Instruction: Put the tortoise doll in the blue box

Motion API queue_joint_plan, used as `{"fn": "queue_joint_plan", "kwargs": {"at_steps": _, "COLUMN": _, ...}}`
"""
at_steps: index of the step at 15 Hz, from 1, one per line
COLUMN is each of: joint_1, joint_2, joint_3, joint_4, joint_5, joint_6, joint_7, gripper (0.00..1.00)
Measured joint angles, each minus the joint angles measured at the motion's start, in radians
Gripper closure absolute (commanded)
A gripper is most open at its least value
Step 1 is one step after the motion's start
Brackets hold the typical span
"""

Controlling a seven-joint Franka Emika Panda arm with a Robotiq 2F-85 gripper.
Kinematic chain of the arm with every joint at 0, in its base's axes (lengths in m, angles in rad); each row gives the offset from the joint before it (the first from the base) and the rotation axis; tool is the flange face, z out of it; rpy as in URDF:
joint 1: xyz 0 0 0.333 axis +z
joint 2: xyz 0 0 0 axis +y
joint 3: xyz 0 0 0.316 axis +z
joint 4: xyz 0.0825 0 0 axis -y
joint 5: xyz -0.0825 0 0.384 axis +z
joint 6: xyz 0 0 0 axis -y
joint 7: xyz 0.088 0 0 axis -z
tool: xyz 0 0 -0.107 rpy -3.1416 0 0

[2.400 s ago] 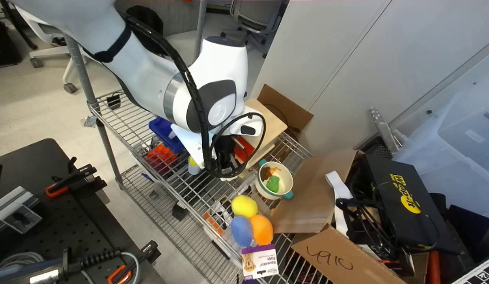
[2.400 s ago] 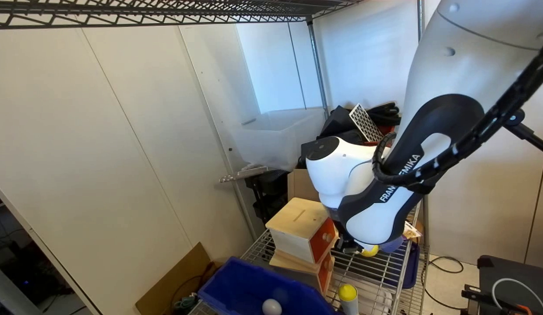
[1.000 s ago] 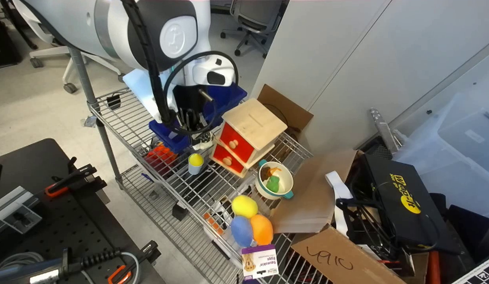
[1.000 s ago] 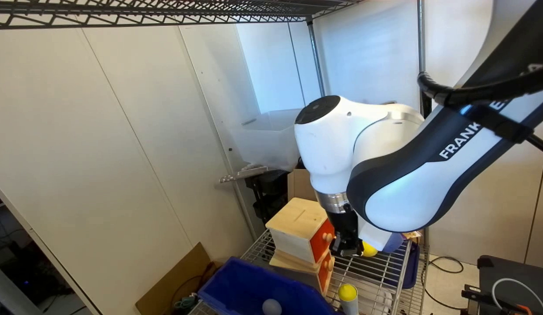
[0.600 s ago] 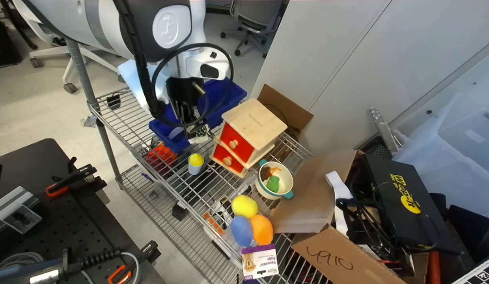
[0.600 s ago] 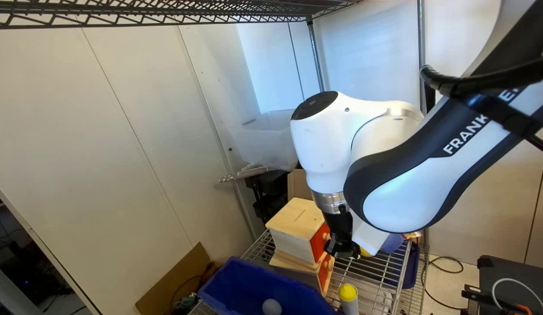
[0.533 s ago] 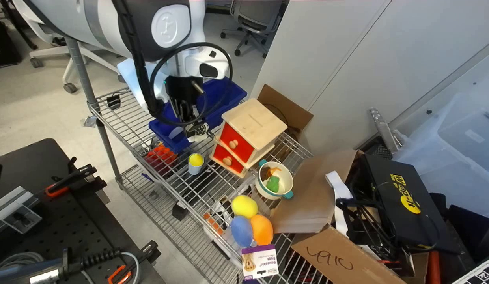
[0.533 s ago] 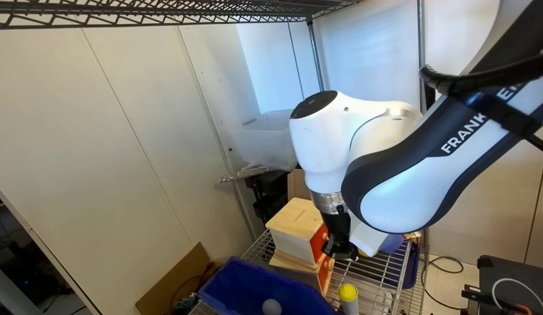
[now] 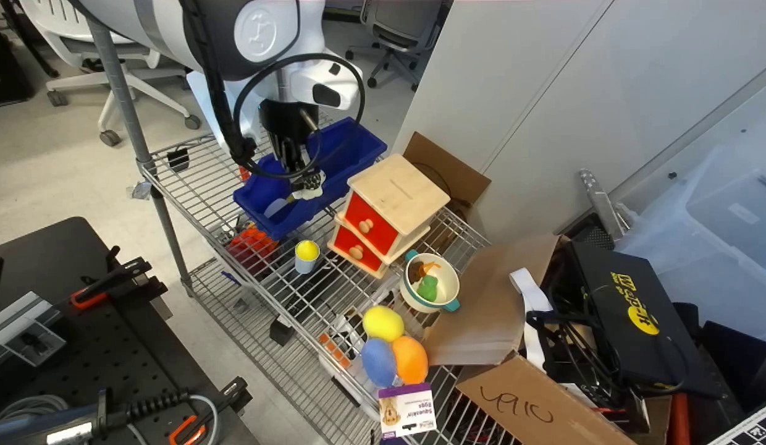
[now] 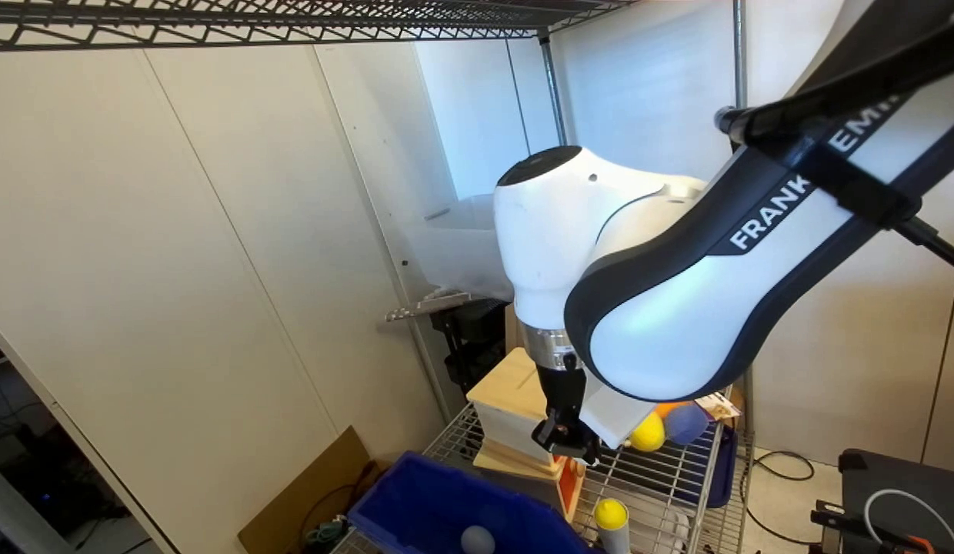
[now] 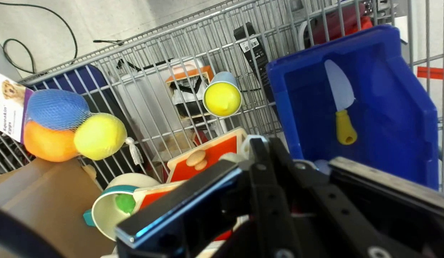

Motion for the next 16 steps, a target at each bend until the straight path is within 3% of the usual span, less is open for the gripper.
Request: {"fn": "queue_joint_plan", "kwargs": {"at_steps": 16, "joint_1": -0.082, "joint_2": 0.021, "joint_3": -0.051, "joint_4": 0.108, "joint_5": -0.002, "joint_6": -0.002, "joint_7": 0.089, "gripper": 0.98}}
